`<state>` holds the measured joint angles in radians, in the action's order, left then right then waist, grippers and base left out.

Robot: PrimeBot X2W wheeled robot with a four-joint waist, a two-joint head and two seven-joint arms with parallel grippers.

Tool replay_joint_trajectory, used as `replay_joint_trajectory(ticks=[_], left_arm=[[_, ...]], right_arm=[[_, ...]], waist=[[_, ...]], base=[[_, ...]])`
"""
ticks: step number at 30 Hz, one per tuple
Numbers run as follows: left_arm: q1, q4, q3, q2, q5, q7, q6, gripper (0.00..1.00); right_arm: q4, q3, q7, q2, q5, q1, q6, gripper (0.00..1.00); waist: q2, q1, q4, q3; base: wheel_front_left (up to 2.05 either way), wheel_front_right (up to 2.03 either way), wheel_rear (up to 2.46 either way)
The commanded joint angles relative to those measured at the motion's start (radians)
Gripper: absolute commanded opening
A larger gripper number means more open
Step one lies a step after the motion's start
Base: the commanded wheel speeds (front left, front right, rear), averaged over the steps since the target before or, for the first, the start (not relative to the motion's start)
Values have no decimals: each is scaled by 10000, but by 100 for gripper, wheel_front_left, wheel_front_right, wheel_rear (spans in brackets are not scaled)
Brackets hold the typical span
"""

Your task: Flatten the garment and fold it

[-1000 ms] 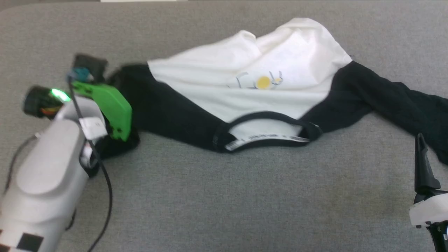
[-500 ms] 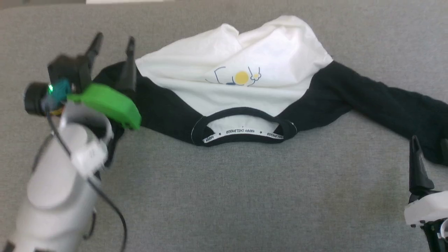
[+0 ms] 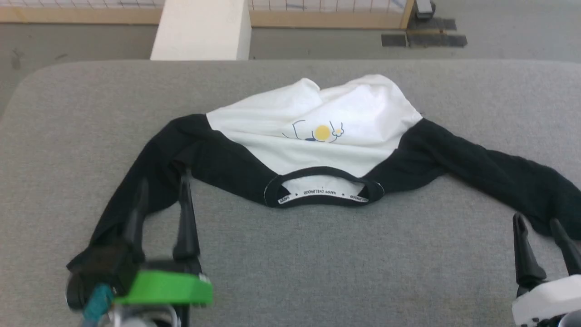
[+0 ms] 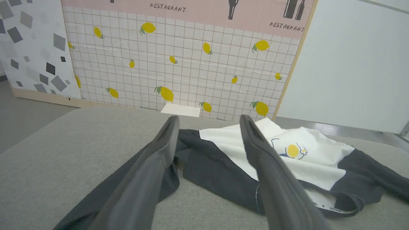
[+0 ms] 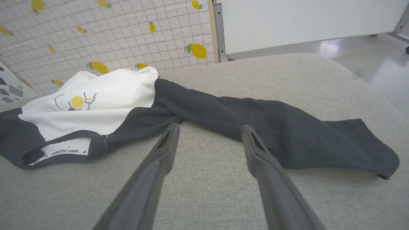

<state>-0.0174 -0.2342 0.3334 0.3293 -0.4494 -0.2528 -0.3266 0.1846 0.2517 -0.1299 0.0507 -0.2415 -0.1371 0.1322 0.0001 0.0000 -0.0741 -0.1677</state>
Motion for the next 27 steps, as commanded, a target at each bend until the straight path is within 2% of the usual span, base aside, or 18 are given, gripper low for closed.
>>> replay_joint_trajectory(ticks=[1,3,7,13,18,27], left_arm=[[462,-57,-30,-140,161,-78,-102,100],[859,-153,-87,-365,261,-83,-136,100],[1029,-154,-64,-544,553,-86,191,100],[585,-97,-216,-669,1007,-88,566,100],[260,-80,-142,-1035,1268,-88,717,100],[-177,266,-235,-1653,1518,-89,1229,100]], right_arm=[[-49,-30,89,-5,-96,-172,-15,100],[-71,-28,92,-5,-146,-252,-15,100],[83,-90,-159,-5,97,-54,-15,100],[119,-518,-1478,-5,546,1281,-15,100],[-686,-836,-2896,-5,688,2690,-15,100],[-2667,-396,-3935,-5,656,3992,-15,100]], waist=[[-1,0,-231,284],[-1,0,-349,292],[-1,0,-627,123],[-1,0,-820,-474],[-1,0,-882,-1089],[-1,0,-1175,-1777]], base=[[0,0,0],[0,0,0],[0,0,0],[0,0,0],[0,0,0],[0,0,0]])
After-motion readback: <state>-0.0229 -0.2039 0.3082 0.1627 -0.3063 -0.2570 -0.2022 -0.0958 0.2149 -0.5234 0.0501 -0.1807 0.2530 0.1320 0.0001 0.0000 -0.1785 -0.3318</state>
